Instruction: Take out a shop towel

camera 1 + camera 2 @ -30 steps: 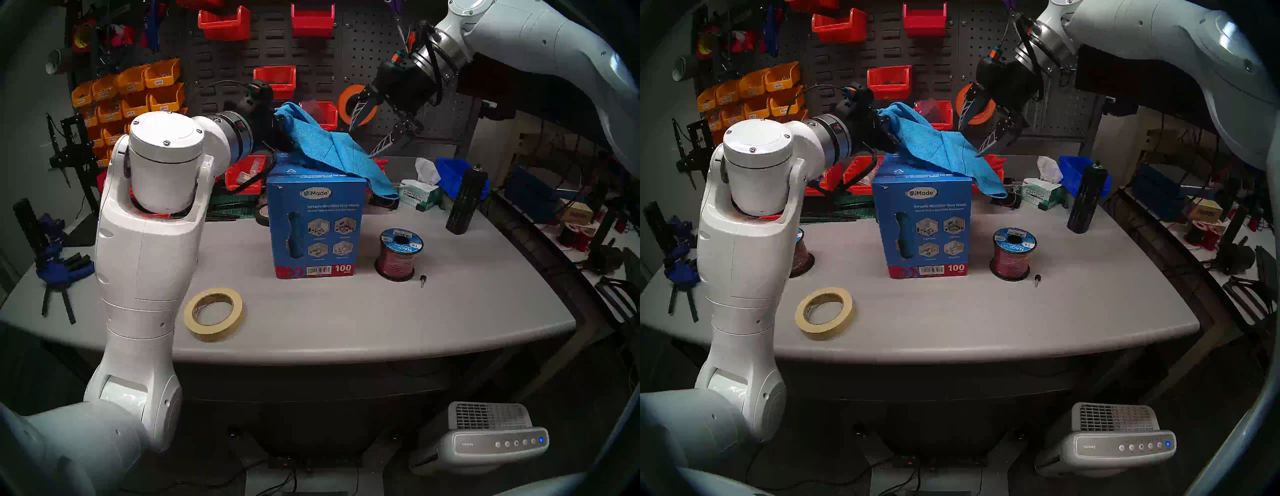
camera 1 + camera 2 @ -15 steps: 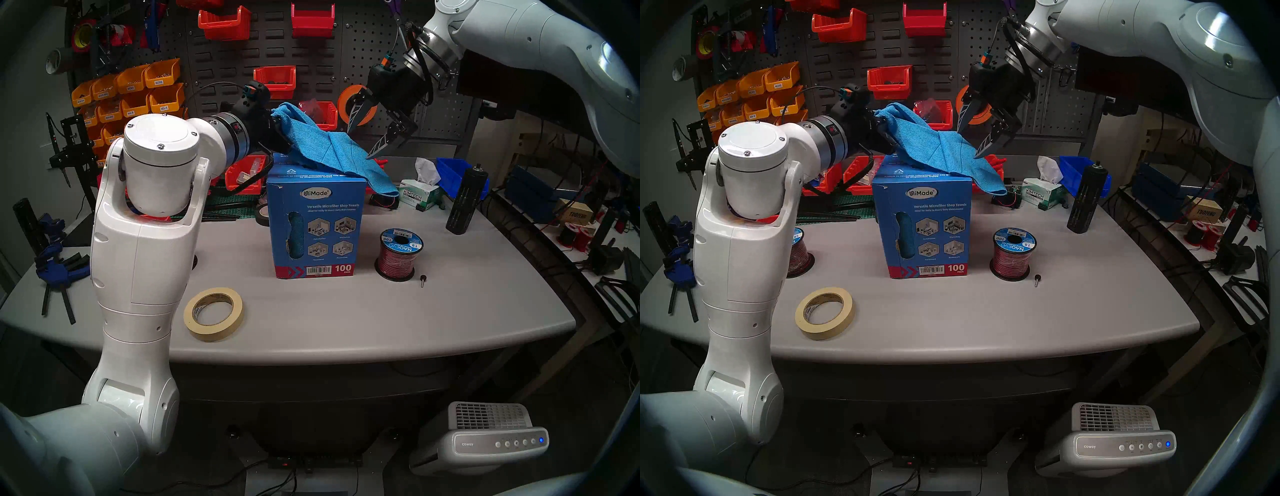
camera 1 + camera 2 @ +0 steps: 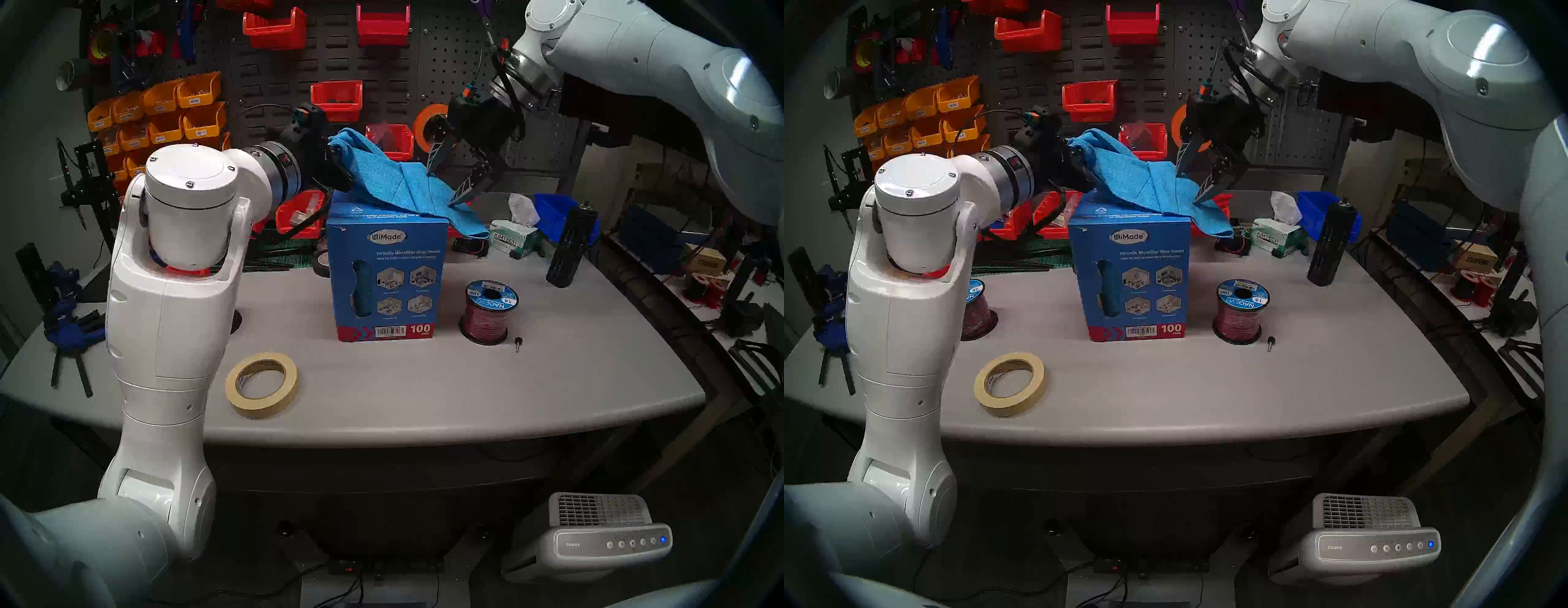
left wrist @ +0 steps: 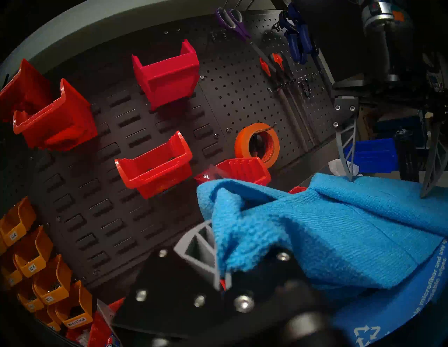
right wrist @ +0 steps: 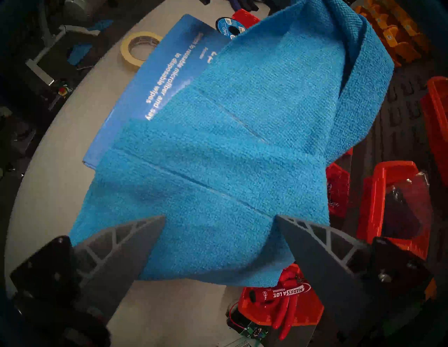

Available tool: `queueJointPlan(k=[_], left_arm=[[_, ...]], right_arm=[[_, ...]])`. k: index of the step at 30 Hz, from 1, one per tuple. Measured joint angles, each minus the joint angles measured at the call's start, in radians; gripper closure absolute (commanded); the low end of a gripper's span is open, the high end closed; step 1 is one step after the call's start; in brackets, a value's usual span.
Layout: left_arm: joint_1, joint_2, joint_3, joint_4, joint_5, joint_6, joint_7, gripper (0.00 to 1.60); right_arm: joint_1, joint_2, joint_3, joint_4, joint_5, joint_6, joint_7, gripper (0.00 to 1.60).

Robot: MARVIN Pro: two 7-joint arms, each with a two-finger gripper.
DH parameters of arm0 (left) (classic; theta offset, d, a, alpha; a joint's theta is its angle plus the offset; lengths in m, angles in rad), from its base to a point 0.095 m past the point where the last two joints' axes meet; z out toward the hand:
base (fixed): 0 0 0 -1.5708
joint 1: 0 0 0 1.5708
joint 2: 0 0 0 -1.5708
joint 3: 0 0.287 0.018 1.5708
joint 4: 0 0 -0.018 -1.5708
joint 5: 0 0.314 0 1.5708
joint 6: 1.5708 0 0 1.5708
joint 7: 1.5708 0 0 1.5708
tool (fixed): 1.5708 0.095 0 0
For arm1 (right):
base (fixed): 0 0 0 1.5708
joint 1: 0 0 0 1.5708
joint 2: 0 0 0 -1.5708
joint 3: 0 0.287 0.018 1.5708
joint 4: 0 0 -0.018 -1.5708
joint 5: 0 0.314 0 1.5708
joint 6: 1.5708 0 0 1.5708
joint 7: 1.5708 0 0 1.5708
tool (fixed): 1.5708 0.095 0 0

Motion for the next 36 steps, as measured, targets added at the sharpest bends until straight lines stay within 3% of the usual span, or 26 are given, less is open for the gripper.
queueJointPlan(k=[3, 4, 8, 21, 36], left_arm=[[0.002, 0.001, -0.001, -0.001, -0.002, 0.000, 0.000, 1.60], [0.003, 0.002, -0.001, -0.002, -0.003, 0.000, 0.000, 1.60], [0.006, 0.004, -0.002, -0.004, -0.007, 0.000, 0.000, 1.60], [0.020, 0.008, 0.005, -0.005, -0.017, -0.001, 0.001, 1.60], [0.045, -0.003, 0.085, 0.006, -0.026, -0.004, 0.001, 1.56]], right_arm=[[-0.006, -0.001, 0.000, 0.007, 0.000, -0.003, 0.000, 1.15], [-0.008, -0.001, 0.000, 0.009, 0.000, -0.004, 0.000, 1.36], [-0.016, -0.001, 0.001, 0.020, 0.003, -0.011, 0.000, 1.60], [-0.007, 0.014, 0.029, 0.059, 0.032, -0.044, -0.017, 1.60], [0.065, 0.073, 0.098, 0.104, 0.089, -0.096, -0.065, 1.60]])
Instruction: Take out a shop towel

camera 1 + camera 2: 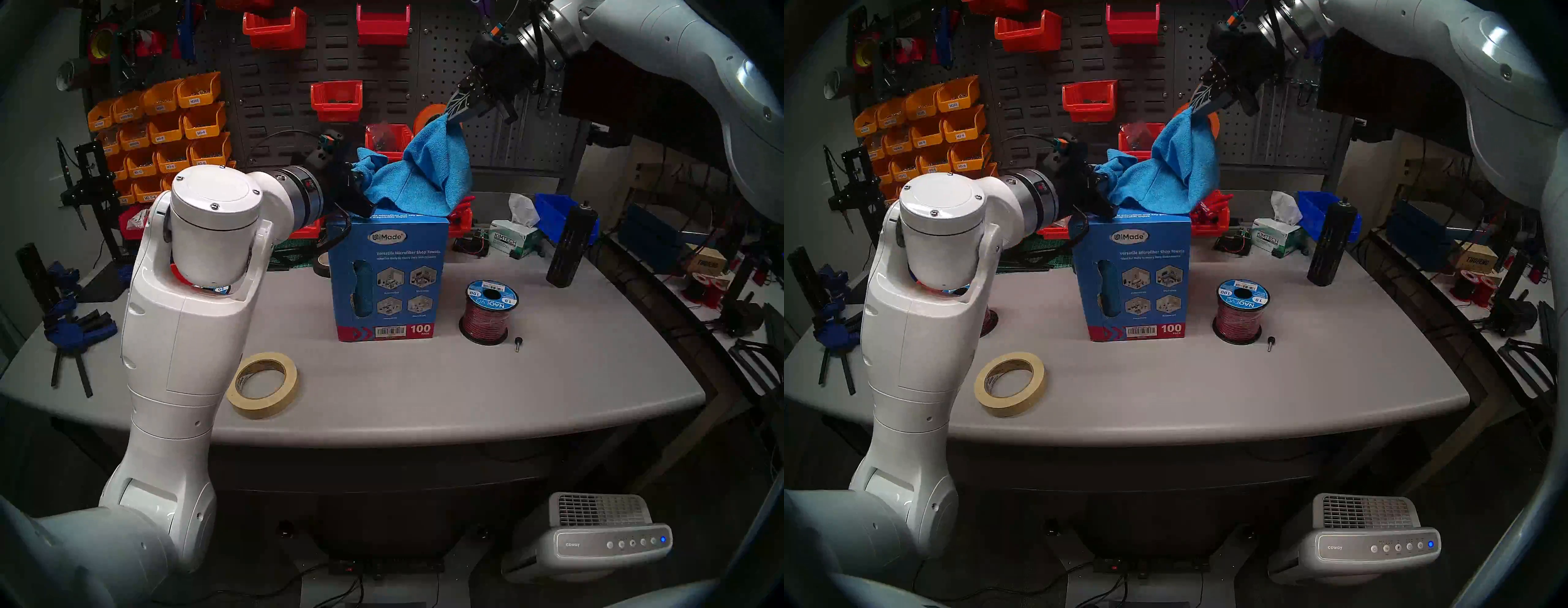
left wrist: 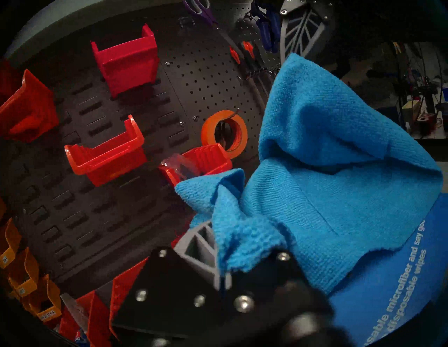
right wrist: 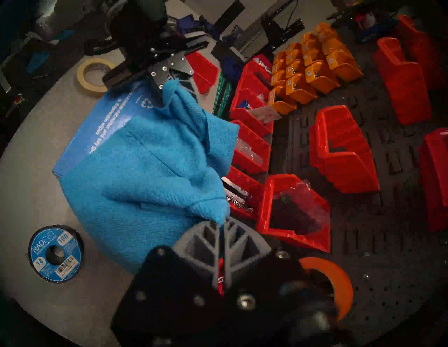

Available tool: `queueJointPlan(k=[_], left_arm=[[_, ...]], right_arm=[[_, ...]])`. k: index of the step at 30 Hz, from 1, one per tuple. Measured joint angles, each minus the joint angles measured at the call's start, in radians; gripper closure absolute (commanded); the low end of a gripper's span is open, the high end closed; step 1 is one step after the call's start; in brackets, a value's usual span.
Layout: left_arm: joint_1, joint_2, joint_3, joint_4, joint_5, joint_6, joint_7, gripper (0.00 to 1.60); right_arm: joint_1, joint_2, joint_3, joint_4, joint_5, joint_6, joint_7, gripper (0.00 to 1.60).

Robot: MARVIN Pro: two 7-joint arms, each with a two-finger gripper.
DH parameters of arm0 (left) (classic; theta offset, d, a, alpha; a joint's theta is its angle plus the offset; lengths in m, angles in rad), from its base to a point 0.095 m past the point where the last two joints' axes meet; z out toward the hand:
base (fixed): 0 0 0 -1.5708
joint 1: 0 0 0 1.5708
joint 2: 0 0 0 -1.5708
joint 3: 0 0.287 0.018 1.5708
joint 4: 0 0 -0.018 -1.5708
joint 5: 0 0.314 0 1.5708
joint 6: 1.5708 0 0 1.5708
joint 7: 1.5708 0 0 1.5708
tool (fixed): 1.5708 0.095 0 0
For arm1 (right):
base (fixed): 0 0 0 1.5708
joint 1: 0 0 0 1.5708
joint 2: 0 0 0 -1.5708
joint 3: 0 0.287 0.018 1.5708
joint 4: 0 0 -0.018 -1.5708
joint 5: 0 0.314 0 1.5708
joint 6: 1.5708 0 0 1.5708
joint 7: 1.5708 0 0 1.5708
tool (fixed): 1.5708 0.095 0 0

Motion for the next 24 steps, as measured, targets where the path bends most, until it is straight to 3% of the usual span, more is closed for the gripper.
queueJointPlan(k=[2, 4, 5, 17, 24], left_arm=[[0.002, -0.001, 0.011, 0.001, 0.000, -0.002, 0.001, 1.46], [0.002, -0.002, 0.018, -0.001, 0.000, -0.006, 0.004, 0.97], [0.002, -0.003, 0.021, -0.002, 0.000, -0.008, 0.005, 0.00], [0.001, -0.005, 0.042, -0.018, 0.001, -0.029, 0.027, 0.00], [-0.001, 0.019, 0.019, -0.040, -0.004, -0.035, 0.016, 0.00]], right_arm=[[0.007, 0.008, 0.010, 0.004, 0.008, -0.008, -0.008, 1.60], [0.013, 0.016, 0.020, 0.006, 0.017, -0.016, -0.016, 1.60], [0.014, 0.019, 0.024, 0.007, 0.020, -0.019, -0.019, 1.60], [0.018, 0.053, 0.067, 0.008, 0.061, -0.059, -0.060, 1.60], [0.016, 0.066, 0.081, 0.007, 0.075, -0.074, -0.076, 1.60]])
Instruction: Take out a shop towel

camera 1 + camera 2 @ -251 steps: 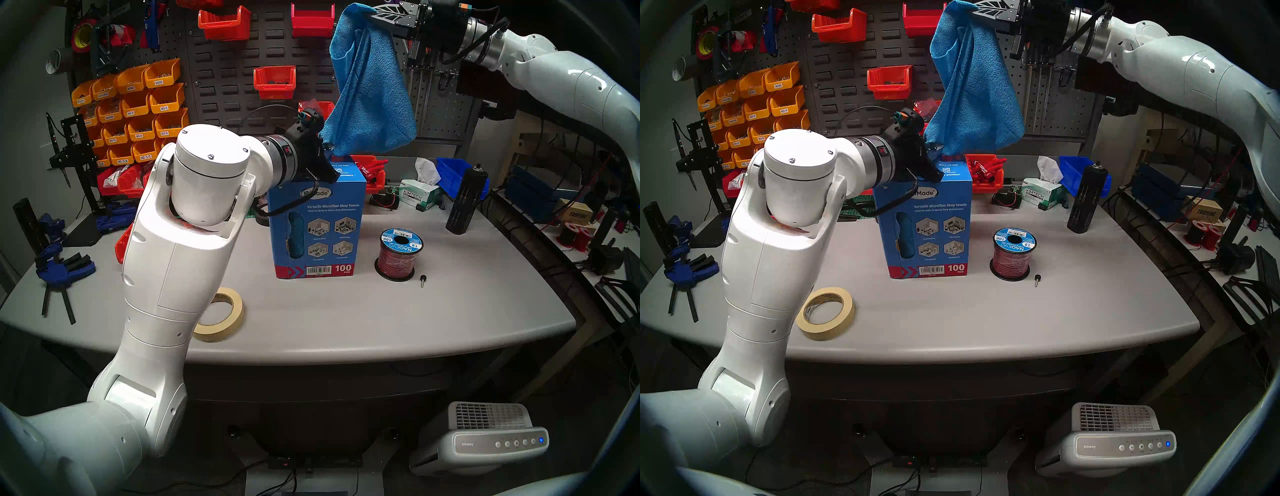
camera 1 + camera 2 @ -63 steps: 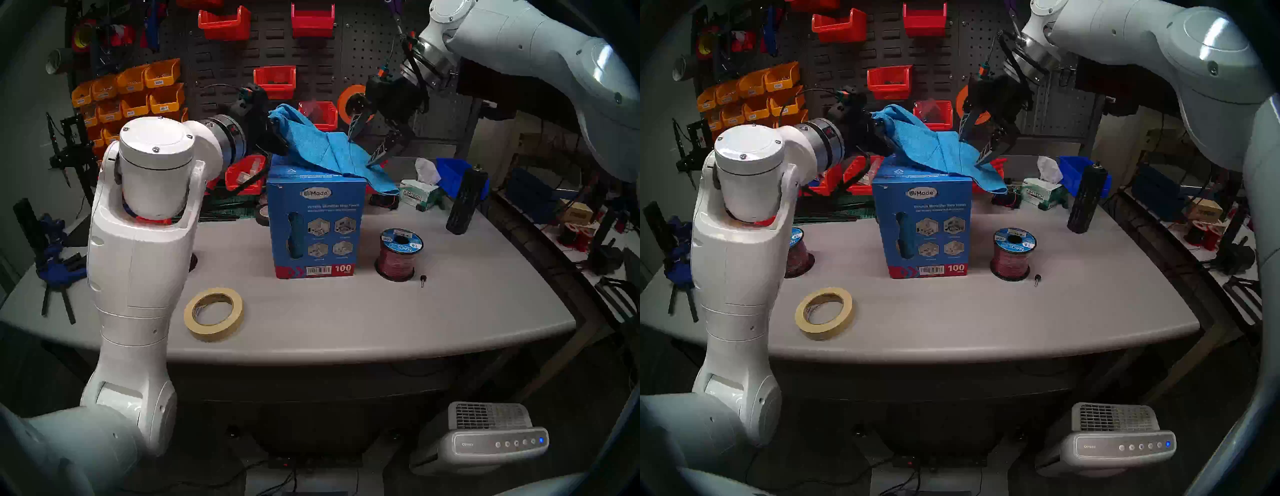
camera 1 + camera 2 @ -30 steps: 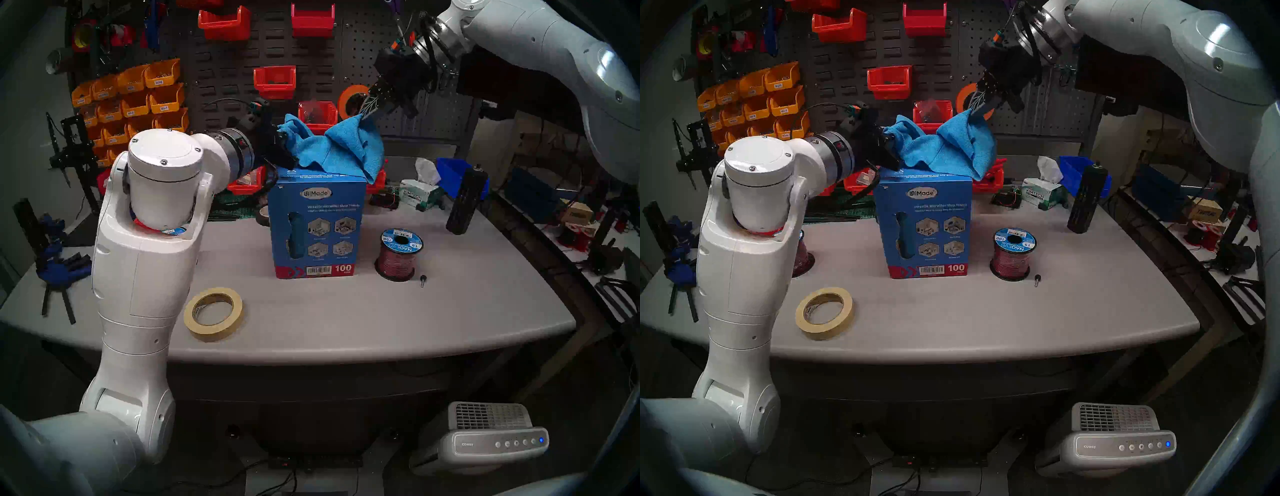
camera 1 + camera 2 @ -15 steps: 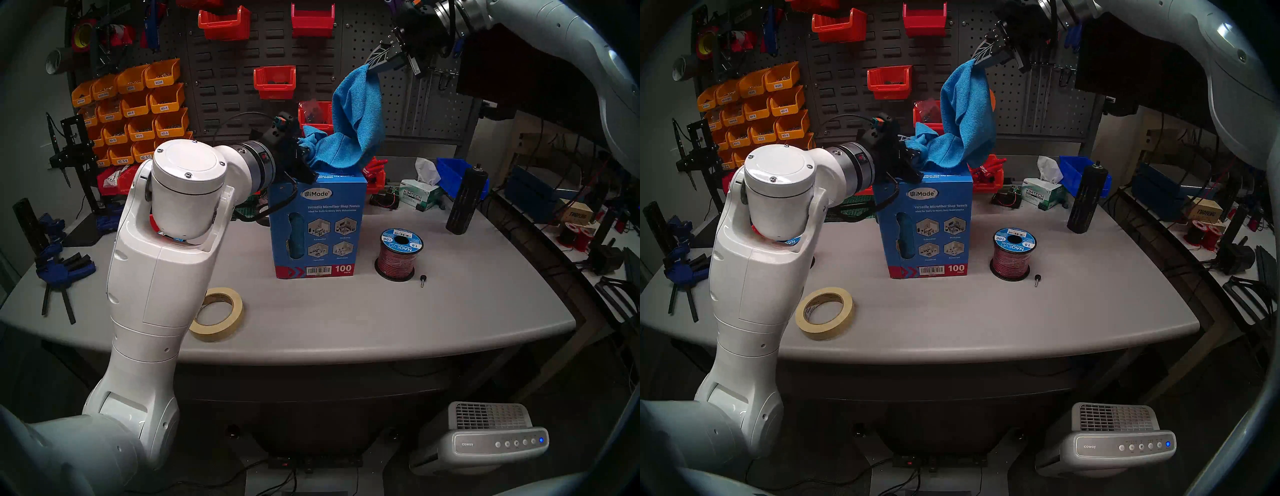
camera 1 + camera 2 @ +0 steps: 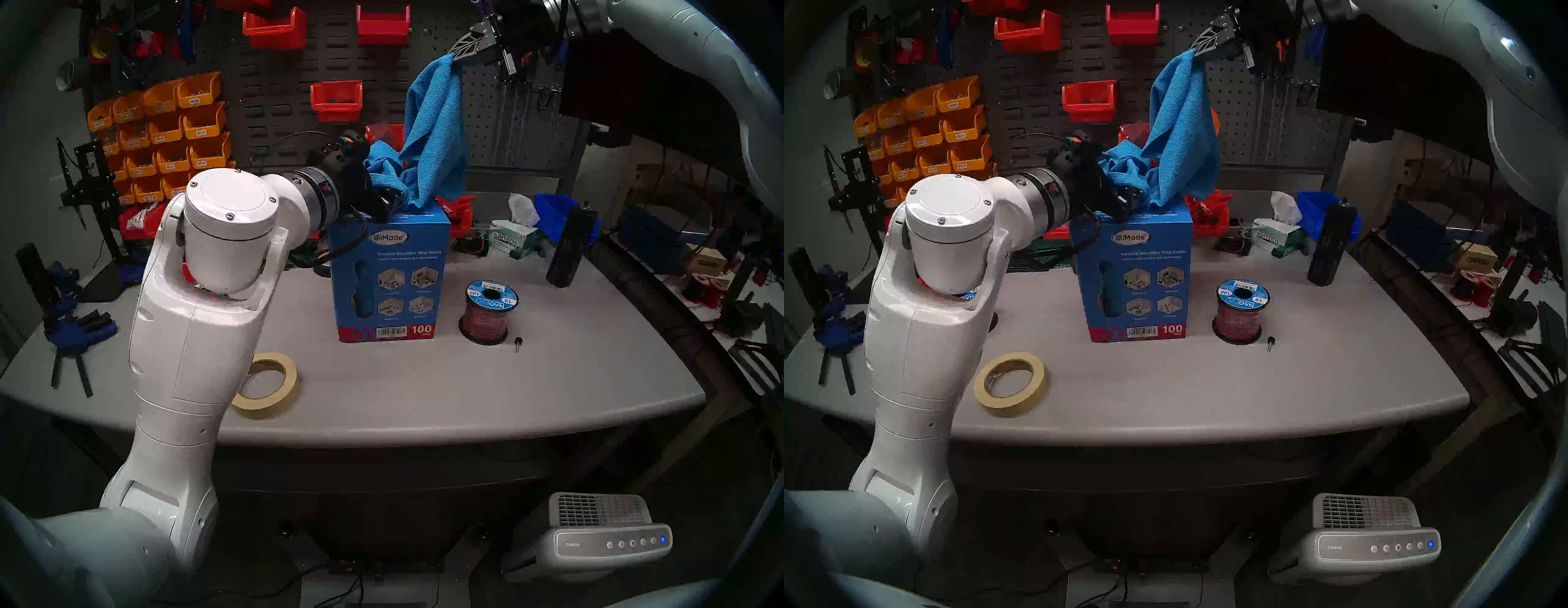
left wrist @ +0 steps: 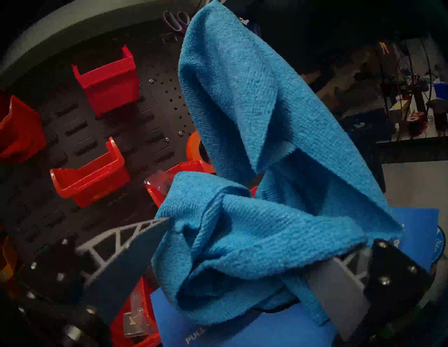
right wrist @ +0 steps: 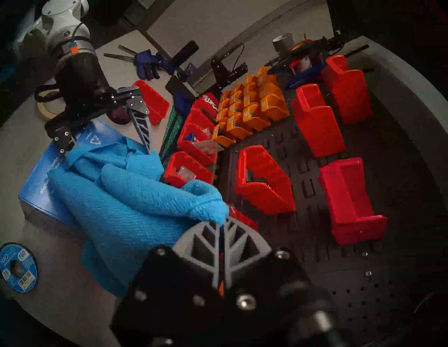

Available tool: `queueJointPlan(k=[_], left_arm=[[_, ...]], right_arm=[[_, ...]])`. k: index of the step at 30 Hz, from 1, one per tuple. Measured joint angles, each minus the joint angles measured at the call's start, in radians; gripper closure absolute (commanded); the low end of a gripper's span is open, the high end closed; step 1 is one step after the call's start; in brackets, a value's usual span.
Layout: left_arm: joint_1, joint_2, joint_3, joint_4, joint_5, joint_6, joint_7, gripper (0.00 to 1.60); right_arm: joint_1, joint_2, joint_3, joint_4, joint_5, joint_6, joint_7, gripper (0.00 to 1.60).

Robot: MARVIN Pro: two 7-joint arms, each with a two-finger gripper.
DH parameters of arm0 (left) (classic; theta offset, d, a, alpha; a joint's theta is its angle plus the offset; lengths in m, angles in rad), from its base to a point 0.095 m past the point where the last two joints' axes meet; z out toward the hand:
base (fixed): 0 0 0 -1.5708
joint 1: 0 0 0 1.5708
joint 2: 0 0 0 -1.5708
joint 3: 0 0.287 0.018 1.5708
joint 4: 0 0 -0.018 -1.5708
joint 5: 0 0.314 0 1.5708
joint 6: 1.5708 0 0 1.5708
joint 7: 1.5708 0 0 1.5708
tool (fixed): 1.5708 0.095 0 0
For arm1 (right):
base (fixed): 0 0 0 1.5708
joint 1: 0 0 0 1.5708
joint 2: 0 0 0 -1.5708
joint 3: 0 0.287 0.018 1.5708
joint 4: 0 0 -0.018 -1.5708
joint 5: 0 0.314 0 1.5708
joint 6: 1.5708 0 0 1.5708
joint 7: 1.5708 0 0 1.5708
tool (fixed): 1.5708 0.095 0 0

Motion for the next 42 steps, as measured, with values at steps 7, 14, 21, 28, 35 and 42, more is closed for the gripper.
queueJointPlan(k=[7, 14, 21, 28, 35, 42], left_arm=[[-0.014, 0.037, -0.055, -0.048, -0.012, -0.008, -0.036, 0.00], [-0.024, 0.080, -0.120, -0.103, -0.036, -0.011, -0.097, 0.00], [-0.019, 0.123, -0.160, -0.134, -0.061, -0.010, -0.169, 0.00], [0.010, 0.168, -0.180, -0.156, -0.086, -0.008, -0.254, 0.00], [0.054, 0.220, -0.190, -0.170, -0.108, -0.007, -0.347, 0.00], [0.081, 0.278, -0.205, -0.186, -0.122, -0.009, -0.438, 0.00]], right_arm=[[-0.003, 0.006, 0.007, -0.001, 0.007, -0.009, -0.009, 1.60], [-0.009, 0.011, 0.011, -0.002, 0.012, -0.019, -0.019, 1.60], [-0.015, 0.014, 0.015, -0.004, 0.016, -0.027, -0.027, 1.60], [-0.021, 0.017, 0.019, -0.008, 0.019, -0.034, -0.035, 1.60], [-0.024, 0.021, 0.021, -0.010, 0.022, -0.041, -0.042, 1.60], [-0.027, 0.030, 0.022, -0.011, 0.023, -0.048, -0.049, 1.60]])
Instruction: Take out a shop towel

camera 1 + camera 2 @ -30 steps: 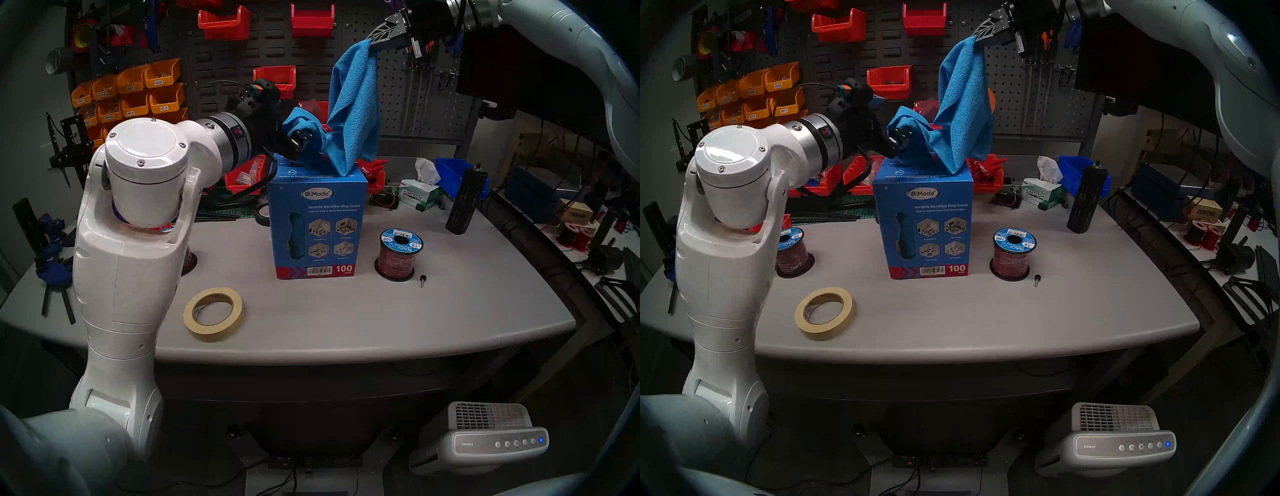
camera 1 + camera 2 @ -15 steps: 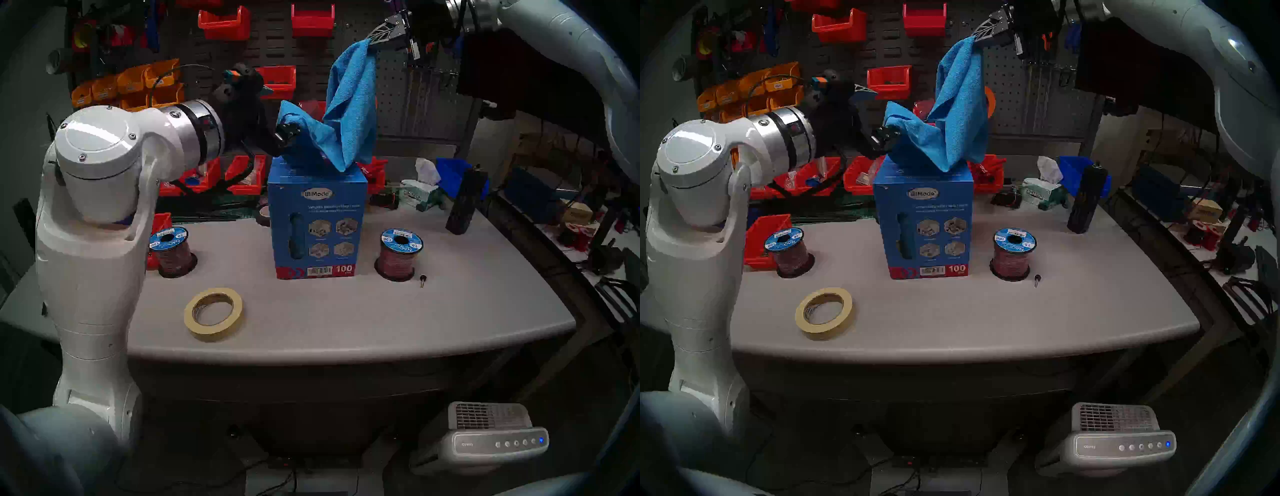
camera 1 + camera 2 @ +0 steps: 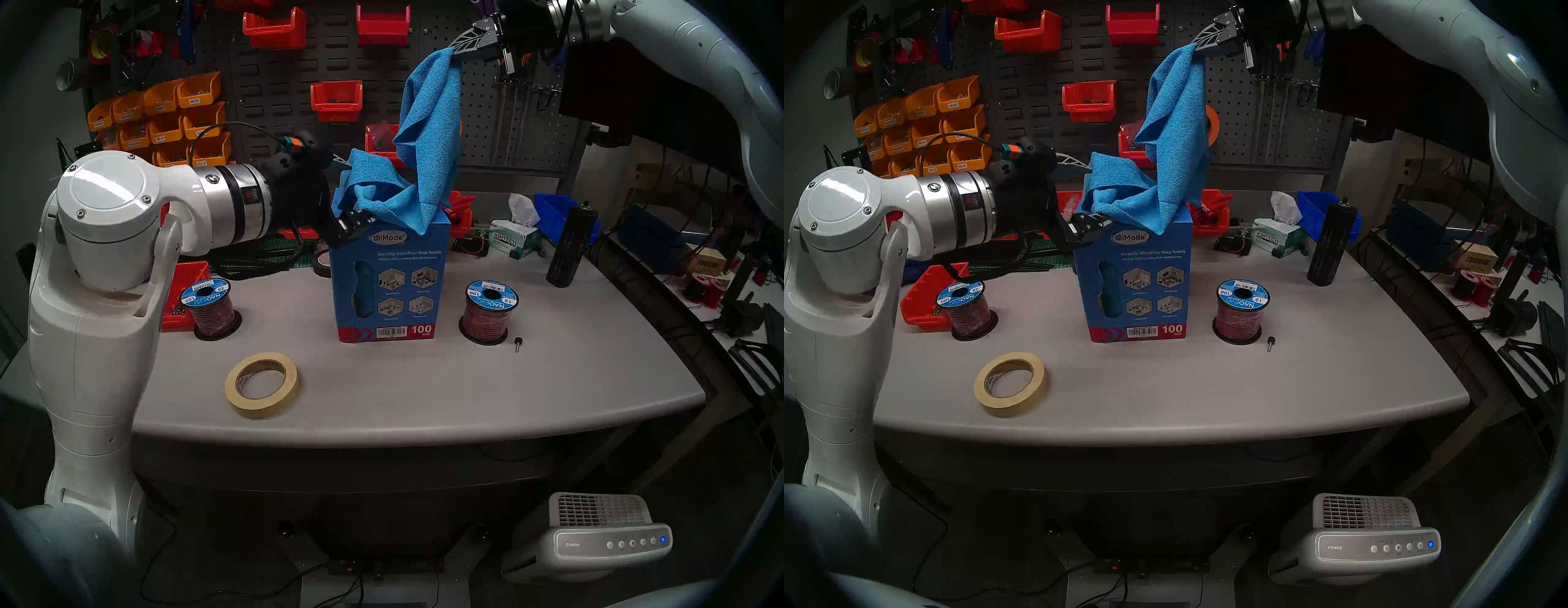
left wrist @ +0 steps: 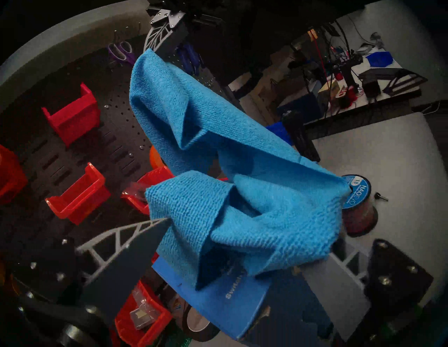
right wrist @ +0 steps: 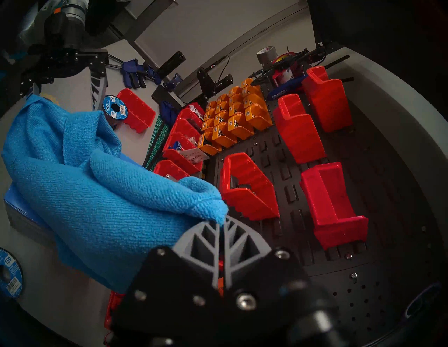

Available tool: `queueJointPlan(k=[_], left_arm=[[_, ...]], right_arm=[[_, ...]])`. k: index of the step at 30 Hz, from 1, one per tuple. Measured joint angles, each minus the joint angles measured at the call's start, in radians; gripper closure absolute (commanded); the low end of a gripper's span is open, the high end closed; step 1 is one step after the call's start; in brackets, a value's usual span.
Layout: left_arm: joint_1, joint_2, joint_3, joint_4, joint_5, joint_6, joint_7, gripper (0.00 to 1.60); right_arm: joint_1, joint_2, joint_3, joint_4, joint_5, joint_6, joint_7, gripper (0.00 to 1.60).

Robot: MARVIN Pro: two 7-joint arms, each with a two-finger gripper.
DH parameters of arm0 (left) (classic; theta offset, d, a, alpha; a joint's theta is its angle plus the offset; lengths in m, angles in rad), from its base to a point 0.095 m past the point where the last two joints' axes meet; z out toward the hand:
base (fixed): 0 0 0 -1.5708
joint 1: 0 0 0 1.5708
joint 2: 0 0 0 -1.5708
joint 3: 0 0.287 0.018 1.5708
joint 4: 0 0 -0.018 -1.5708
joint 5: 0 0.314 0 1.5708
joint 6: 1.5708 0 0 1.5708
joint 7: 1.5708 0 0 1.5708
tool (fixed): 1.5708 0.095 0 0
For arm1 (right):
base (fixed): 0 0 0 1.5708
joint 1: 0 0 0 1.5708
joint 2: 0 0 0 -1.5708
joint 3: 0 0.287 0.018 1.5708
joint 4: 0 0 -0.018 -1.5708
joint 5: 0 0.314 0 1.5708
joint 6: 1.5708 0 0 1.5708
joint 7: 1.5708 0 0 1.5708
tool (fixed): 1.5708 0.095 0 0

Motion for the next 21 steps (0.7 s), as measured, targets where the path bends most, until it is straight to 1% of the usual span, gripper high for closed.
queueJointPlan(k=[8, 16, 21], left_arm=[[0.023, 0.068, -0.028, -0.021, -0.015, -0.003, -0.093, 0.00], [0.023, 0.109, -0.062, -0.057, -0.042, -0.011, -0.105, 0.00], [0.008, 0.116, -0.090, -0.079, -0.065, -0.016, -0.106, 0.00]], right_arm=[[-0.003, 0.009, 0.000, 0.000, 0.000, -0.007, -0.007, 1.60], [-0.007, 0.014, 0.000, -0.001, 0.001, -0.011, -0.012, 1.60], [-0.011, 0.016, 0.001, -0.001, 0.002, -0.014, -0.014, 1.60]])
